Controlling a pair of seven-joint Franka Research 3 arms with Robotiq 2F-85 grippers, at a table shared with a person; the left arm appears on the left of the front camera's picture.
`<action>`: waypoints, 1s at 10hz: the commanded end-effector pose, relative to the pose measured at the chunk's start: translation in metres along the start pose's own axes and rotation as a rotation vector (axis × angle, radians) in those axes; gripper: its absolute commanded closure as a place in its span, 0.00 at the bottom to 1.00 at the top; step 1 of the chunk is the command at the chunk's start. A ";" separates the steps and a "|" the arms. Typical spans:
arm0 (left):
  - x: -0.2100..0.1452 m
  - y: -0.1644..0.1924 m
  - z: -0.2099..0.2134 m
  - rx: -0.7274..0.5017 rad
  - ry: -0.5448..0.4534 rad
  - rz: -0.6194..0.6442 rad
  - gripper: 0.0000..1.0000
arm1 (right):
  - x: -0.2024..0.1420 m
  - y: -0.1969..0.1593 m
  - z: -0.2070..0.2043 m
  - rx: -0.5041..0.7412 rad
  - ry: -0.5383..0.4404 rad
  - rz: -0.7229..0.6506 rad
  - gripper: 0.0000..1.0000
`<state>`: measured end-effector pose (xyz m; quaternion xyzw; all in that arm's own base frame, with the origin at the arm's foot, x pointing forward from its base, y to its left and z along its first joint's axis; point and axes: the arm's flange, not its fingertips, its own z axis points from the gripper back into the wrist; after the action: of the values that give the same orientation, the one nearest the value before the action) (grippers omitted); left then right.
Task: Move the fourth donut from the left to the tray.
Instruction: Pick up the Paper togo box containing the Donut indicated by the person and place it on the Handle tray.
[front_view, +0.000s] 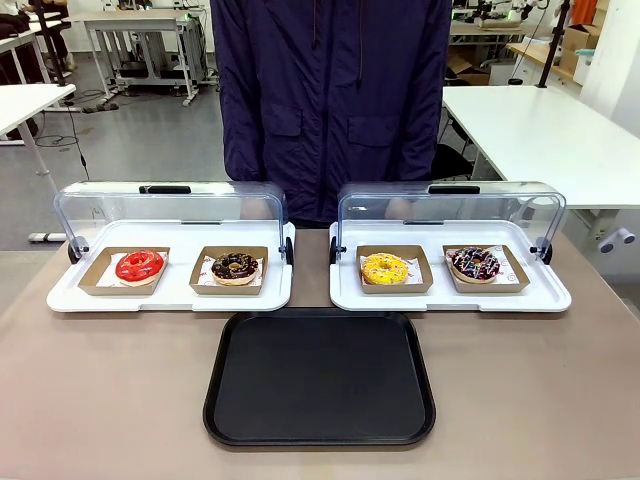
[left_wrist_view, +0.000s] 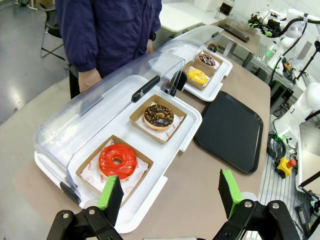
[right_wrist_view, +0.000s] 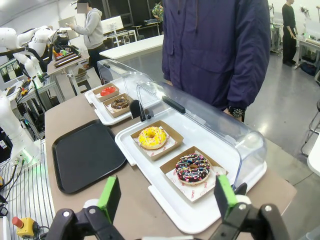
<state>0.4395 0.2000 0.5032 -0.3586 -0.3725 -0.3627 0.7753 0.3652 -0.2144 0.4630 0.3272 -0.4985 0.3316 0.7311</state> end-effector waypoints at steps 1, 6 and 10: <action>0.000 0.000 0.001 -0.006 -0.009 -0.002 0.00 | 0.003 -0.005 0.000 -0.002 -0.020 0.028 0.00; 0.000 0.000 0.001 -0.006 -0.009 -0.002 0.00 | 0.003 -0.005 0.000 -0.002 -0.020 0.028 0.00; 0.000 0.000 0.001 -0.006 -0.009 -0.002 0.00 | 0.003 -0.005 0.000 -0.002 -0.020 0.028 0.00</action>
<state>0.4395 0.2000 0.5032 -0.3586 -0.3725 -0.3627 0.7753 0.3653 -0.2144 0.4630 0.3271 -0.4985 0.3317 0.7310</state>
